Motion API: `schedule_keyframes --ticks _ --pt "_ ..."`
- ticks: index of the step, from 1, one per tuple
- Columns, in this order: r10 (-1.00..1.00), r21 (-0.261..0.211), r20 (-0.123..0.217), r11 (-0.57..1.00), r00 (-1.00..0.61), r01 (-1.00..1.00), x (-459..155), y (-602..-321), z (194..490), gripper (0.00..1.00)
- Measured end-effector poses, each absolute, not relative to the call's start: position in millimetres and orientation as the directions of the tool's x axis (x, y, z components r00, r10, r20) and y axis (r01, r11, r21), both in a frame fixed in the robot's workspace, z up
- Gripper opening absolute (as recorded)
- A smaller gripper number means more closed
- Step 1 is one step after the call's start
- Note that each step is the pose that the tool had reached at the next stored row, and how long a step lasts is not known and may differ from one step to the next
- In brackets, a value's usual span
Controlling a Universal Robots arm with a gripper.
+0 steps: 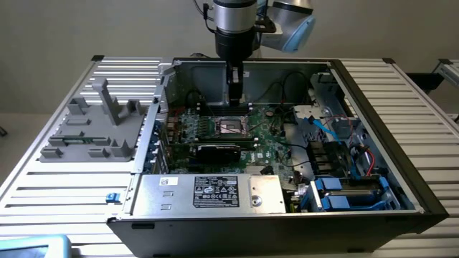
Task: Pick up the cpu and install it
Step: 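Place the cpu into insertion slot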
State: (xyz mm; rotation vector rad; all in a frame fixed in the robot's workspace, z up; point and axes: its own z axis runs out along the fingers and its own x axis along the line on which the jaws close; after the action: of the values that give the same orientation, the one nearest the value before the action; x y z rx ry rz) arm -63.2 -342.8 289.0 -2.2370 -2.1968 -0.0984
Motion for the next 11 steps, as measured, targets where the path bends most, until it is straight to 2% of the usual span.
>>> schedule_keyframes --ticks 11 --pt "0.999 0.040 0.049 -0.019 0.017 0.999 -63.7 -347.3 268.9 0.54"
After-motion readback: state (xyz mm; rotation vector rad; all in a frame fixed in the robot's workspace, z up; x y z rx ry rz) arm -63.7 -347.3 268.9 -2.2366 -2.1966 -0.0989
